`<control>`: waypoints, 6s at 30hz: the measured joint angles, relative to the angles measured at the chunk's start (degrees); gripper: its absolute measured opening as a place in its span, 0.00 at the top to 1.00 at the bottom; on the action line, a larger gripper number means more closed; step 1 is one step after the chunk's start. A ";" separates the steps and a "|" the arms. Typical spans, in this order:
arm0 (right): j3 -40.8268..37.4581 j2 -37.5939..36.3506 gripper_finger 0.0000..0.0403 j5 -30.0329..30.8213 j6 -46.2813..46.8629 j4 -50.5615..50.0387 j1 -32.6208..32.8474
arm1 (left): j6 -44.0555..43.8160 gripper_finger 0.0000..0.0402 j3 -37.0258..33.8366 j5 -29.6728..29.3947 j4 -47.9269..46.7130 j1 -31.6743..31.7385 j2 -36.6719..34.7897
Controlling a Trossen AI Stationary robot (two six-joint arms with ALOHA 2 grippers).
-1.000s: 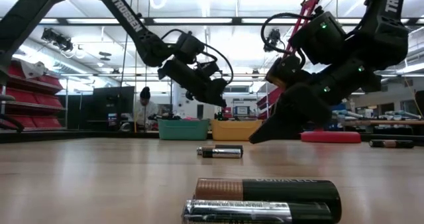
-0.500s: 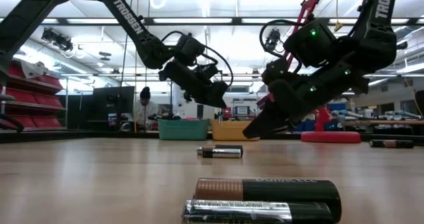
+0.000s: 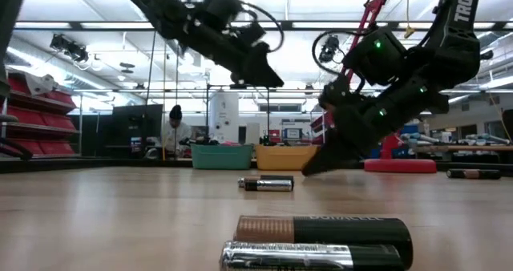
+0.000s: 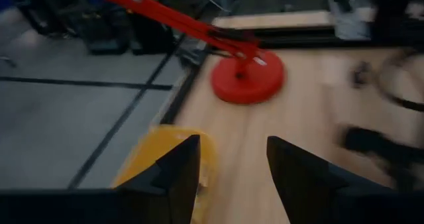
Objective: Sort batteries
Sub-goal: Put the black battery into the blue bin
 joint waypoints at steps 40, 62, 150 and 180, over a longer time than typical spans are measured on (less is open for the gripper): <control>7.59 -29.81 0.57 0.72 6.78 -87.12 -10.30 | -15.35 0.53 -33.38 -8.77 32.09 -17.93 -10.97; 6.19 -20.92 0.60 -1.30 17.18 -91.33 -15.44 | -13.56 0.53 -33.34 -9.28 29.62 -19.37 -10.96; 43.05 -4.70 0.70 -8.55 -16.59 -80.52 -10.60 | -25.44 0.66 -33.34 -30.54 -0.56 -23.17 -27.02; 21.39 -22.43 0.72 -12.01 44.04 -86.83 45.00 | -13.66 0.66 -33.36 -23.94 22.94 -25.98 -13.87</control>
